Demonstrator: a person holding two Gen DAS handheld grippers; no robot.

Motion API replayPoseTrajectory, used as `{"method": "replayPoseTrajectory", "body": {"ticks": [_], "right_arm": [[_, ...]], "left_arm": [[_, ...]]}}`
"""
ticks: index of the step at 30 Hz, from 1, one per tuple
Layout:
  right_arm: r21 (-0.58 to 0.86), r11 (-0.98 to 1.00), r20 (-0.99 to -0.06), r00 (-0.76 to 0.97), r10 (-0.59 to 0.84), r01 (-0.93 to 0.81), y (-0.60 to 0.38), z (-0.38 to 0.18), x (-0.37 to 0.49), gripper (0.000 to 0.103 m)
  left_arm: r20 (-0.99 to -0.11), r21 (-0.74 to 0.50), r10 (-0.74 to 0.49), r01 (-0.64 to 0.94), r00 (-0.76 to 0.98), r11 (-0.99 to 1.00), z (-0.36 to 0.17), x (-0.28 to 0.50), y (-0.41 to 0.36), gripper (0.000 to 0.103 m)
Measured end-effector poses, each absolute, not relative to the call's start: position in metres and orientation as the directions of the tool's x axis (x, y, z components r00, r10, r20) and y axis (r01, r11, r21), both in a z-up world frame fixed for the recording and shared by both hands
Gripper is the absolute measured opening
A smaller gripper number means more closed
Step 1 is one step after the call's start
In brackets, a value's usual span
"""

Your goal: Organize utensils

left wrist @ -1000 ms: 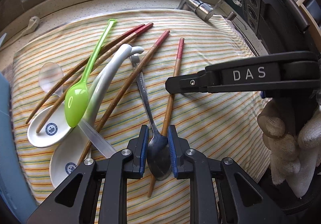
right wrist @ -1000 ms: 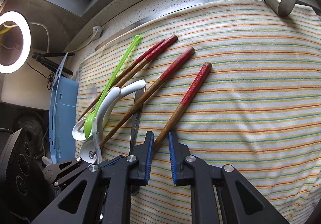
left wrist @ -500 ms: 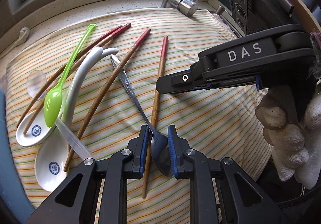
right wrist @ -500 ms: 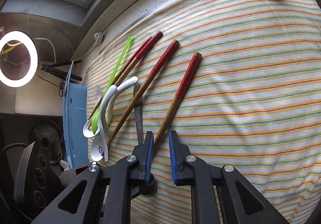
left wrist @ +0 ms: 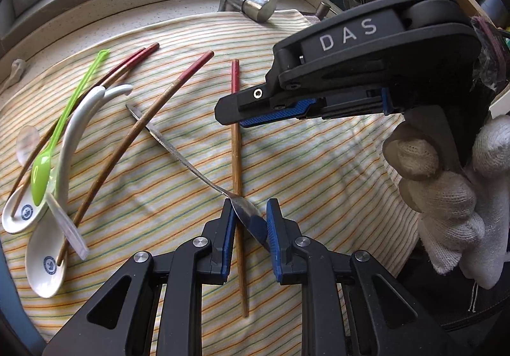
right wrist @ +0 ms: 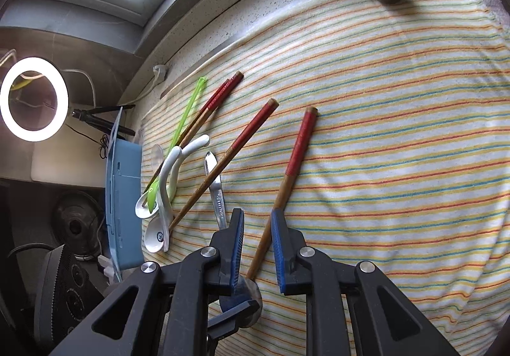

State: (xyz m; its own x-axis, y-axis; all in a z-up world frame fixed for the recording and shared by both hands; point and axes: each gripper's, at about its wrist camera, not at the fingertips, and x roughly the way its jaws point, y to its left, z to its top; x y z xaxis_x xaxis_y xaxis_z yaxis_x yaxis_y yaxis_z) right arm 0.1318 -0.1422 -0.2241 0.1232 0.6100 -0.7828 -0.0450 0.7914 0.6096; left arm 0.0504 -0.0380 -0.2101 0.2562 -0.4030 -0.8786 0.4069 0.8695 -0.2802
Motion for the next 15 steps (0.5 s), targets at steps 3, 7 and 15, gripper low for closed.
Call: {"method": "replayPoseTrajectory", "body": {"ticks": [3, 7, 15], "right_arm": [[0.616, 0.785, -0.776, 0.119, 0.620, -0.069, -0.143, -0.221, 0.137, 0.017], [0.601, 0.785, -0.782, 0.092, 0.616, -0.147, -0.131, -0.214, 0.143, 0.017], [0.554, 0.755, -0.816, -0.050, 0.575, -0.351, -0.083, -0.212, 0.153, 0.017]], "left_arm": [[-0.877, -0.274, -0.395, 0.391, 0.274, 0.878, -0.209, 0.047, -0.040, 0.018], [-0.872, -0.278, -0.392, 0.361, 0.293, 0.890, -0.206, 0.031, -0.028, 0.018], [-0.859, -0.291, -0.386, 0.298, 0.336, 0.909, -0.205, 0.007, -0.013, 0.018]]}}
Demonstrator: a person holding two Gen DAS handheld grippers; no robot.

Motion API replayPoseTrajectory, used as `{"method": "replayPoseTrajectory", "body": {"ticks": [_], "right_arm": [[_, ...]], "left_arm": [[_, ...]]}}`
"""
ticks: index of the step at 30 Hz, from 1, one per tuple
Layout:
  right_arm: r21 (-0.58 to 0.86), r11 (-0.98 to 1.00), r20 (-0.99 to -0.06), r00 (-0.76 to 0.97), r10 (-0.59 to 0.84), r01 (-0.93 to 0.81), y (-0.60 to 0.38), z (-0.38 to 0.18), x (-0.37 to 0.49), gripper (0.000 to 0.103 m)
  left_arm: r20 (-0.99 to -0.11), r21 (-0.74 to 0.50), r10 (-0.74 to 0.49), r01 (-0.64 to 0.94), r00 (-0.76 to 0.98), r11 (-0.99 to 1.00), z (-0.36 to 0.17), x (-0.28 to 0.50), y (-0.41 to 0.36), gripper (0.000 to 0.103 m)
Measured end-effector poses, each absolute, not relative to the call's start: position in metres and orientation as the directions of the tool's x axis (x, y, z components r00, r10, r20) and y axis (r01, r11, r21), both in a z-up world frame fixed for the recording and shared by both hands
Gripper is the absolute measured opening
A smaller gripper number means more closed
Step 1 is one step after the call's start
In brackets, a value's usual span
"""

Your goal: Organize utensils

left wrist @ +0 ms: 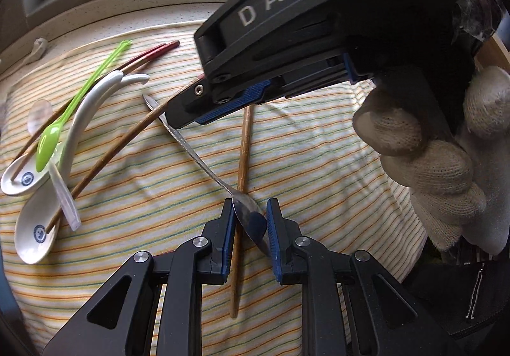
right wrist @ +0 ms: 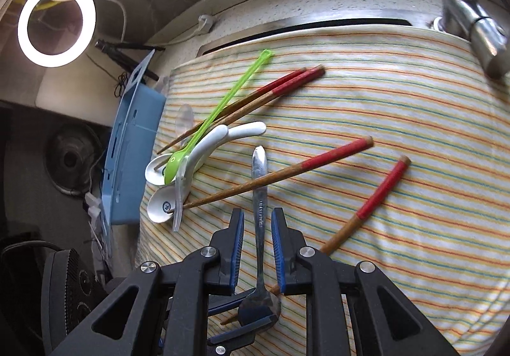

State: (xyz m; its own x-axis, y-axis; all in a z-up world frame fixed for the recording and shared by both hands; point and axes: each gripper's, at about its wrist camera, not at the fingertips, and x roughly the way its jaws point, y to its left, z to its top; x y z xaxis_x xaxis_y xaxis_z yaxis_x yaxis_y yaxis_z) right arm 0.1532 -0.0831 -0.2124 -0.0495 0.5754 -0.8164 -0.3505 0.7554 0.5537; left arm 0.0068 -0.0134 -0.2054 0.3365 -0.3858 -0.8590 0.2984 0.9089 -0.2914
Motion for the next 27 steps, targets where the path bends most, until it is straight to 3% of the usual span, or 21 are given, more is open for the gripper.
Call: {"method": "replayPoseTrajectory", "body": {"ticks": [8, 11, 27], "right_arm": [[0.467, 0.772, -0.873, -0.088, 0.479, -0.431, -0.058, -0.227, 0.156, 0.018], [0.439, 0.779, -0.887, -0.076, 0.456, -0.448, -0.057, -0.230, 0.157, 0.010], [0.548, 0.775, -0.822, -0.028, 0.569, -0.315, -0.124, -0.214, 0.149, 0.010]], "left_arm": [[-0.847, -0.311, -0.387, 0.250, 0.364, 0.917, -0.207, -0.013, 0.001, 0.018], [-0.846, -0.313, -0.384, 0.237, 0.371, 0.920, -0.207, -0.019, 0.005, 0.018], [-0.868, -0.247, -0.352, 0.311, 0.350, 0.918, -0.194, -0.029, -0.035, 0.015]]}}
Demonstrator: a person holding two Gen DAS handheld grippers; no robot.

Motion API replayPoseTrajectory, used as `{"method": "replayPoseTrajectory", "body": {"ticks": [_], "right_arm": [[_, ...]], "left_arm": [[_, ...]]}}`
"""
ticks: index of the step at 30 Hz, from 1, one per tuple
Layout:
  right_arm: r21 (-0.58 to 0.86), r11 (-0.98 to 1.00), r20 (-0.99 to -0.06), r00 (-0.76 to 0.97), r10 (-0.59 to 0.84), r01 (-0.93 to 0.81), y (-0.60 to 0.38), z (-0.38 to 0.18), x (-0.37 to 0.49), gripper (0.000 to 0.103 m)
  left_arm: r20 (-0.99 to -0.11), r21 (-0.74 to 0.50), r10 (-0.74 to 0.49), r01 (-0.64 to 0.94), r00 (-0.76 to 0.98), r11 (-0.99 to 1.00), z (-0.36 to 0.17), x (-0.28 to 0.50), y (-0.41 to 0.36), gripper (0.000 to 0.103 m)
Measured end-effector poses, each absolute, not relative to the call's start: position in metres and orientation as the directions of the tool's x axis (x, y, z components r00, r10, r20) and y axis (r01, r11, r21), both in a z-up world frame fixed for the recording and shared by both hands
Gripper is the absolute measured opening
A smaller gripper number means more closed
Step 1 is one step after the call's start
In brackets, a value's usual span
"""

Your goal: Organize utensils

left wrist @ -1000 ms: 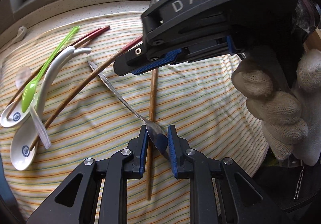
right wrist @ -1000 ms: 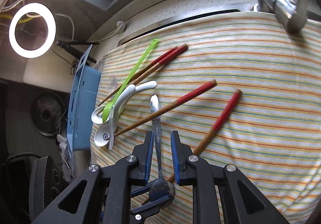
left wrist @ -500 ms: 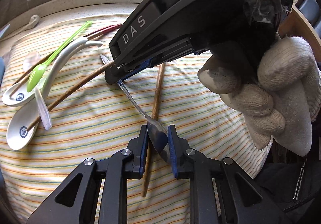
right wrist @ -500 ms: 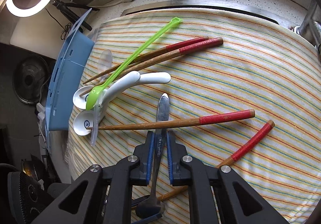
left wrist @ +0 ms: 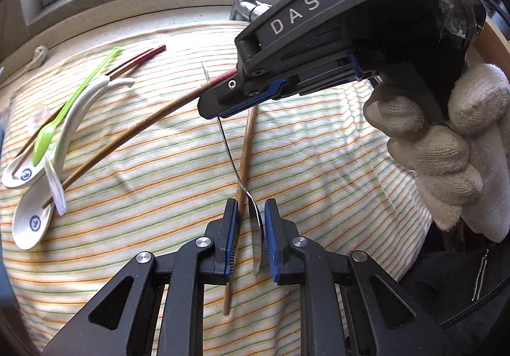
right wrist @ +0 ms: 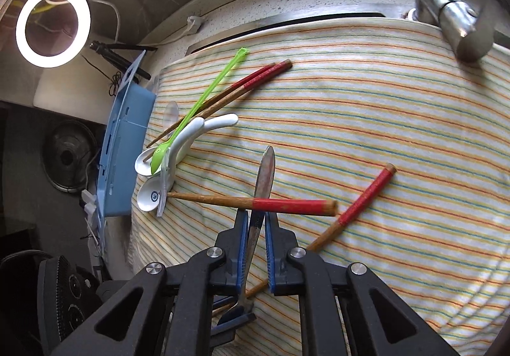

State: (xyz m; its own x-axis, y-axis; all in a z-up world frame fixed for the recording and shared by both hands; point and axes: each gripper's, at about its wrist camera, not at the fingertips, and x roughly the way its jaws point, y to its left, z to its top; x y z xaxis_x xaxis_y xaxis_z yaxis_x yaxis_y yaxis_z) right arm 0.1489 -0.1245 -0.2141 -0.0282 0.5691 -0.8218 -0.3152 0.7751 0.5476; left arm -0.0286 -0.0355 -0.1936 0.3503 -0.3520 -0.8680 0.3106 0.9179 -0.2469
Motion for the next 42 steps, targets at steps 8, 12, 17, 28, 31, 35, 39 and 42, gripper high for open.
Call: {"method": "replayPoseTrajectory", "body": {"ticks": [8, 12, 17, 28, 31, 35, 39, 42], "right_arm": [[0.569, 0.784, -0.807, 0.014, 0.590, -0.248, -0.169, -0.220, 0.136, 0.009], [0.591, 0.780, -0.796, 0.008, 0.605, -0.207, -0.181, -0.223, 0.132, 0.012], [0.654, 0.731, -0.744, 0.009, 0.668, -0.196, -0.179, -0.217, 0.135, 0.019], [0.700, 0.701, -0.714, -0.149, 0.684, -0.138, -0.161, -0.242, 0.126, 0.019], [0.703, 0.698, -0.711, -0.161, 0.685, -0.134, -0.156, -0.245, 0.122, 0.019], [0.706, 0.694, -0.707, -0.184, 0.682, -0.139, -0.146, -0.249, 0.119, 0.019], [0.708, 0.690, -0.705, -0.203, 0.680, -0.148, -0.140, -0.252, 0.115, 0.019], [0.710, 0.689, -0.703, -0.205, 0.681, -0.147, -0.137, -0.253, 0.116, 0.019]], "left_arm": [[-0.883, -0.219, -0.354, 0.397, 0.308, 0.891, -0.192, -0.020, -0.060, 0.015], [-0.889, -0.220, -0.351, 0.399, 0.294, 0.890, -0.191, -0.019, -0.061, 0.015], [-0.891, -0.221, -0.338, 0.360, 0.304, 0.906, -0.188, -0.028, -0.057, 0.015], [-0.891, -0.237, -0.328, 0.295, 0.313, 0.926, -0.178, -0.061, -0.040, 0.016], [-0.895, -0.228, -0.317, 0.289, 0.314, 0.930, -0.175, -0.067, -0.040, 0.016], [-0.905, -0.219, -0.297, 0.264, 0.306, 0.939, -0.175, -0.071, -0.034, 0.027], [-0.915, -0.222, -0.296, 0.271, 0.273, 0.937, -0.179, -0.084, -0.032, 0.027], [-0.920, -0.210, -0.280, 0.258, 0.274, 0.943, -0.180, -0.087, -0.030, 0.027]]}}
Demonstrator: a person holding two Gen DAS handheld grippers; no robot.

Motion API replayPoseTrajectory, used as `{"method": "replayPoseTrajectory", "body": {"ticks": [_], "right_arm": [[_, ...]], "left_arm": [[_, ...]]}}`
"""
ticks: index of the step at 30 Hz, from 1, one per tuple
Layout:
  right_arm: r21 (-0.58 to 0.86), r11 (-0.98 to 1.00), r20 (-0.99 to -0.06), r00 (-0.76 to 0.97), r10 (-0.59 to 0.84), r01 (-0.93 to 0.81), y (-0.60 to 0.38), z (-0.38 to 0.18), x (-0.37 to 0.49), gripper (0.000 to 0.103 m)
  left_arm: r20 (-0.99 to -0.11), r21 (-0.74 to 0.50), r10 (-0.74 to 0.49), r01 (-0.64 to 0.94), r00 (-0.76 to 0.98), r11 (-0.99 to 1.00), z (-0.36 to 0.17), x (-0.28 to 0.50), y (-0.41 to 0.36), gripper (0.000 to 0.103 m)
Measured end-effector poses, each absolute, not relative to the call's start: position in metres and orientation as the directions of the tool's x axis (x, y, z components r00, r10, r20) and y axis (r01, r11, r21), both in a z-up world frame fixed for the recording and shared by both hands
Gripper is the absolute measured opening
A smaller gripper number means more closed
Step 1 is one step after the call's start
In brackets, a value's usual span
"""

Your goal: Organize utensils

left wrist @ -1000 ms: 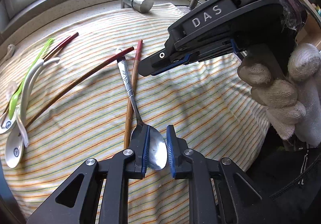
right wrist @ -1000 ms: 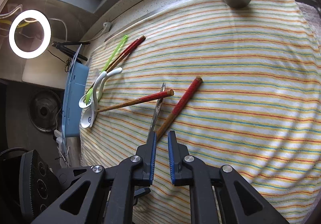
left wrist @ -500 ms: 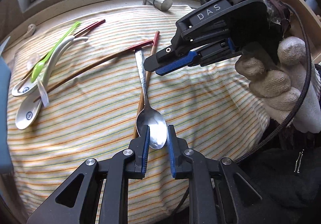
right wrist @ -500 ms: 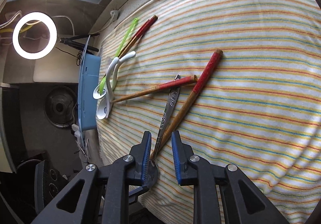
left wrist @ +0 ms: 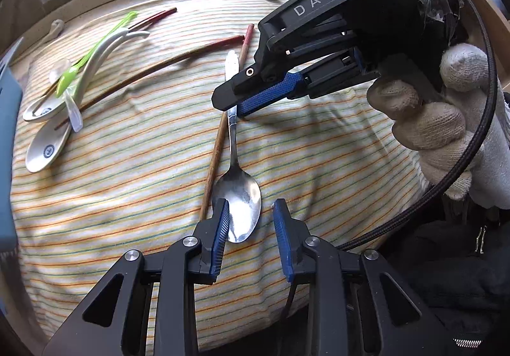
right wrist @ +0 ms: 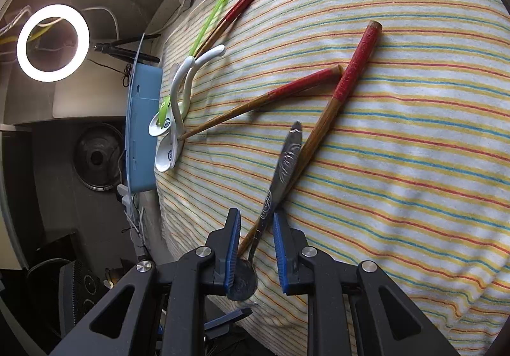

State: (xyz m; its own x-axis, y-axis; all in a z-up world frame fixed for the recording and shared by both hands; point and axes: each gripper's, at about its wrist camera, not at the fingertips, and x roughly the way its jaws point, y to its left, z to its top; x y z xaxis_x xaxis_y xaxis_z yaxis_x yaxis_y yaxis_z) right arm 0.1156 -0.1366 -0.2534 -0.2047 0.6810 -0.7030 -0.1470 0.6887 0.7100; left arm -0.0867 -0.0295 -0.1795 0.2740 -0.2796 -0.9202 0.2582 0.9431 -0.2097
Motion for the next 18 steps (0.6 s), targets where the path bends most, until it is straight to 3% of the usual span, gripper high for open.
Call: {"method": "replayPoseTrajectory", "body": {"ticks": [18], "right_arm": [[0.703, 0.696, -0.710, -0.188, 0.678, -0.146, -0.141, -0.249, 0.113, 0.020]], "left_arm": [[-0.913, -0.210, -0.288, 0.274, 0.287, 0.939, -0.183, -0.060, -0.030, 0.027]]}}
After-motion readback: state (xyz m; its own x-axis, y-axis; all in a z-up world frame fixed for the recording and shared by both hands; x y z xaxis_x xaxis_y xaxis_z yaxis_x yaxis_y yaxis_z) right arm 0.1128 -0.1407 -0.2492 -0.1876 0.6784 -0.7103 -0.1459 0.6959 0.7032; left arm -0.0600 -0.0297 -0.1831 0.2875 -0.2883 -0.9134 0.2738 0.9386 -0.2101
